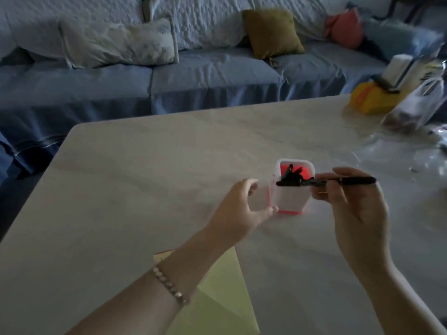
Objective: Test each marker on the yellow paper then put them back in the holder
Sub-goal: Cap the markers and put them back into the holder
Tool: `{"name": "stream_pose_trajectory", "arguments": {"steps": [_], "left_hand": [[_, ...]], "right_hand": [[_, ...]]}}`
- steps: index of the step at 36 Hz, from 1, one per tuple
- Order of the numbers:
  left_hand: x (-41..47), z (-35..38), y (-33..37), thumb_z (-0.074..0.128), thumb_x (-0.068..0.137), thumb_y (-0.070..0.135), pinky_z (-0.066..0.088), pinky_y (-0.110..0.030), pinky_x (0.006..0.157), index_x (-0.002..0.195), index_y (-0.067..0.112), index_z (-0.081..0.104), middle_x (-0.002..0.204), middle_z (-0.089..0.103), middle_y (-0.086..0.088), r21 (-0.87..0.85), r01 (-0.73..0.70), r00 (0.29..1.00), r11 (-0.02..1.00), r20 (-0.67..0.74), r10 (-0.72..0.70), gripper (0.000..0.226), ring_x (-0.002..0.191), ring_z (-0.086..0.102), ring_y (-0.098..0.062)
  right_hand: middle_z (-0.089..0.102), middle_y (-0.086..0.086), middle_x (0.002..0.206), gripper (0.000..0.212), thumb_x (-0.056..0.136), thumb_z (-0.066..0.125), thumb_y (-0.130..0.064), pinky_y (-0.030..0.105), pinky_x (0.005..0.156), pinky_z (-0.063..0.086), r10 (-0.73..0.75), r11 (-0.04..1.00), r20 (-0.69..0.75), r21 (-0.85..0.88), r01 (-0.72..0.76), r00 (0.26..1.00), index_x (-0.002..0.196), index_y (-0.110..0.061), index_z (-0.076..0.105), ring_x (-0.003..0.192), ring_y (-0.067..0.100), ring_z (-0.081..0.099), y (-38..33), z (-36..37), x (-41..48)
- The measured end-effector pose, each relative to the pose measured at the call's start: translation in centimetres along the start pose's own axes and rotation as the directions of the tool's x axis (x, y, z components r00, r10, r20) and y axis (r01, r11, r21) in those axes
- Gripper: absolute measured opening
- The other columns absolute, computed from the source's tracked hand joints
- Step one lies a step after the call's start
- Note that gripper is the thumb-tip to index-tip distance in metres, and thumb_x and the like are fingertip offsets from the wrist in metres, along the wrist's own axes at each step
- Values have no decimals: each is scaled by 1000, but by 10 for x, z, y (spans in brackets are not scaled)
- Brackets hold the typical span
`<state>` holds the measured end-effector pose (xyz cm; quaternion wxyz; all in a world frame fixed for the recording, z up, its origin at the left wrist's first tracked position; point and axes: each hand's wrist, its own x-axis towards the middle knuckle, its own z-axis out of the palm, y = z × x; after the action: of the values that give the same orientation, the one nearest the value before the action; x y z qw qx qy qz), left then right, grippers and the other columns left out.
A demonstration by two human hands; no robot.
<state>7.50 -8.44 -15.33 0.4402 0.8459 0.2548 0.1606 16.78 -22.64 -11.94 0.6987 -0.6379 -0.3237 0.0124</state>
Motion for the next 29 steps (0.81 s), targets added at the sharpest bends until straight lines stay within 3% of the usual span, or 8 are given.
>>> {"name": "stream_pose_trajectory", "arguments": {"steps": [3,7,9,11,13,18,22,29], "left_hand": [[36,15,7,78,71,30,23,-16,103,140,14,29,143,34,-3,45,-22,999,999,32,21,86,132,33,-13],[68,30,11,80,68,32,20,-20,107,144,18,20,149,24,1,32,61,992,998,106,-64,97,138,23,-13],[75,36,7,82,66,28,28,-14,100,135,25,34,136,41,6,-72,118,984,990,143,-107,84,130,36,-13],[78,41,2,84,61,31,35,-16,101,132,27,40,129,50,9,-142,131,981,981,158,-108,84,124,44,-11],[79,43,-1,82,59,37,32,-26,107,142,23,28,141,43,6,-127,139,974,982,196,-112,100,130,39,-10],[83,44,-7,81,67,30,31,-27,106,144,28,23,148,33,6,-163,158,975,974,181,-128,96,134,31,-8],[84,47,-10,82,65,27,35,-32,106,143,31,26,146,37,5,-170,177,975,969,162,-150,96,132,35,-10],[82,50,-8,79,42,51,38,-37,106,140,39,28,141,44,5,-219,209,971,953,164,-175,111,125,44,-10]], "right_hand": [[67,-14,90,10,88,50,-44,36,78,55,-164,986,-91,-44,160,982,96,-40,55,80,14,66,3,-19,23],[60,-6,90,22,92,39,-42,23,74,53,-155,966,-128,-227,123,980,93,-31,57,76,17,64,20,-27,50],[56,6,93,28,92,41,-29,12,70,48,-105,916,-89,-395,61,991,96,-12,62,75,20,63,35,-26,60],[57,6,92,21,93,47,-17,18,72,45,-5,873,-19,-488,-5,1000,98,-5,63,80,27,62,51,-22,66],[58,2,90,17,91,51,-11,27,75,44,76,839,48,-543,-38,996,102,-7,63,85,28,62,61,-16,68],[64,0,82,27,86,60,-13,31,69,47,61,776,158,-629,53,986,113,-18,56,73,22,60,68,-12,70],[70,8,75,14,80,64,-8,22,62,43,-69,721,234,-660,210,970,93,-12,70,66,25,64,73,-14,63],[69,8,103,33,85,62,-24,26,78,43,26,716,313,-668,201,949,115,-10,65,97,24,62,68,-13,42]]}}
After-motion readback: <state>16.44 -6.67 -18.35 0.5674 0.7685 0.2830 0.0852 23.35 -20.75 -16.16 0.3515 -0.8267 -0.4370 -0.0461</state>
